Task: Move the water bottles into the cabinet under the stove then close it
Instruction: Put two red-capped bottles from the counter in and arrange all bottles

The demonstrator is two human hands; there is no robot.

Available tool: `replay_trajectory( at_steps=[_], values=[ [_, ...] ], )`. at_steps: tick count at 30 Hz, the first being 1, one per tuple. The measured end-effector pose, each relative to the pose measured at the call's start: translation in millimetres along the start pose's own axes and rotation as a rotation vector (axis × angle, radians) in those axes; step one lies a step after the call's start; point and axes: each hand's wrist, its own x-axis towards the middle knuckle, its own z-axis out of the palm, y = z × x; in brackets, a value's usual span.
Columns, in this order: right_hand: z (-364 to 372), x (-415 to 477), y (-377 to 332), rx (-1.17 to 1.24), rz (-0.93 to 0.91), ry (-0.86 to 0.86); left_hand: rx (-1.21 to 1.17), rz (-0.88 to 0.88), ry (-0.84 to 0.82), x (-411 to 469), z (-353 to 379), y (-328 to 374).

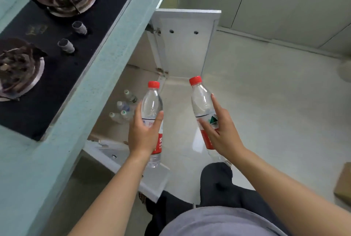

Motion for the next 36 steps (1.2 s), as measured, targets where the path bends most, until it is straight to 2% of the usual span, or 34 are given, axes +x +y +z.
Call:
replay_trajectory(
  at_steps=[6, 12, 18, 28, 32, 36],
  values=[
    [-99, 63, 48, -0.108, -0.064, -0.098, -0.027, -0.128, 0.028, 3, 100, 70],
    [-120, 119, 49, -0.062, -0.093, -0.194, -0.004, -0.216, 0.107, 23, 116, 96],
    [-95, 194, 30, -0.089, -0.169, -0.326, -0.086, -0.348, 0.186, 81, 124, 103],
    [-43, 342, 16, -0.238, -0.241, -0.476, -0.105, -0.448, 0.143, 212, 126, 88],
    [-7, 395, 31, -0.315, -0.3, -0.601, -0.106, -0.517, 0.204, 244, 136, 63],
    [56, 453, 79, -0.37, -0.406, -0.732, -0.154, -0.536, 0.314, 290, 166, 10]
  ],
)
